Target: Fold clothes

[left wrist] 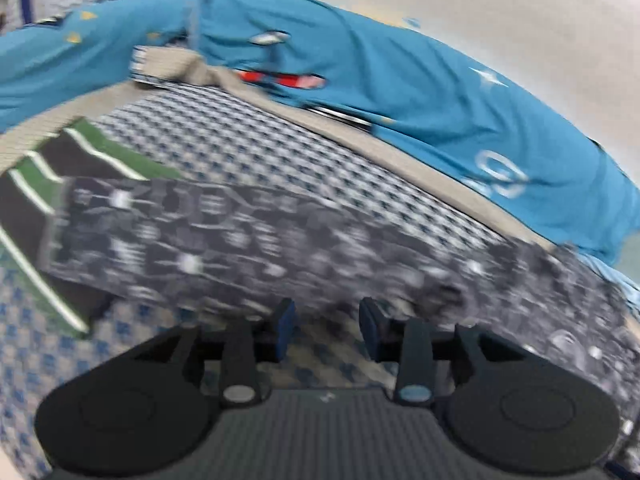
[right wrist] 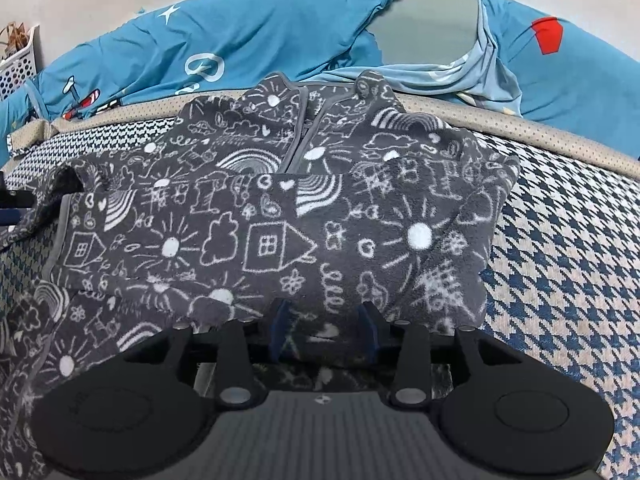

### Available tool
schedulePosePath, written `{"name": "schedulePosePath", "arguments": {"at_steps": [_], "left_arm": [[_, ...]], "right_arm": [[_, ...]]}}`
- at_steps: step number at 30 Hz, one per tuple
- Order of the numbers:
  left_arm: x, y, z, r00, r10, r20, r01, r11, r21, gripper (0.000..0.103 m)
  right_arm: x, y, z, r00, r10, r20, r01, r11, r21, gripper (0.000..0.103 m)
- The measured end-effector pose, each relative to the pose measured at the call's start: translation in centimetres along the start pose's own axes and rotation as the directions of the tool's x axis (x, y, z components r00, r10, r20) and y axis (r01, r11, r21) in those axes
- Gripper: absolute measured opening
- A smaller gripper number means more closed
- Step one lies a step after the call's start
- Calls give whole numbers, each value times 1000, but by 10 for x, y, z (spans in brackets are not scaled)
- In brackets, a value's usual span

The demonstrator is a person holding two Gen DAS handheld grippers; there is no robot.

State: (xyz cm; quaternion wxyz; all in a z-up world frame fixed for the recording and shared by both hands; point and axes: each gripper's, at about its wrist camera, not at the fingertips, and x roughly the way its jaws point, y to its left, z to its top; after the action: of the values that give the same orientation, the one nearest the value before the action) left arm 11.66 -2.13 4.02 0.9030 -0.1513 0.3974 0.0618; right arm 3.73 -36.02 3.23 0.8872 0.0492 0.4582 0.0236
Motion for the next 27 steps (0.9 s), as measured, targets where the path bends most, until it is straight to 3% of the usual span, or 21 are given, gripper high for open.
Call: {"name": "schedulePosePath", "arguments": {"at_steps": [9,13,16,21,25,27], "left_arm": [[-18,64,36,987,122,106,-110,988,-111,46],[-12,98,47,984,148,97,-129,976,-178,47],[-3,121,49,985,154,75,-135,967,-218,47],[8,137,48,991,118,69,-100,970,-219,48],[12,144,48,989,130,64,-113,969,-220,48],[6,152,48,994,82,76,-59,962,-265,49]], "right_arm": [[3,4,-1,999,-24,29,25,999,-41,42],[4,5,-1,999,-27,36,29,998,-48,42],[4,6,-2,999,-32,40,35,998,-54,43],[7,10,-2,998,-45,50,49,996,-72,45],[8,11,-3,997,-51,57,56,995,-82,46],[9,11,-3,997,-51,59,56,995,-85,46]]}}
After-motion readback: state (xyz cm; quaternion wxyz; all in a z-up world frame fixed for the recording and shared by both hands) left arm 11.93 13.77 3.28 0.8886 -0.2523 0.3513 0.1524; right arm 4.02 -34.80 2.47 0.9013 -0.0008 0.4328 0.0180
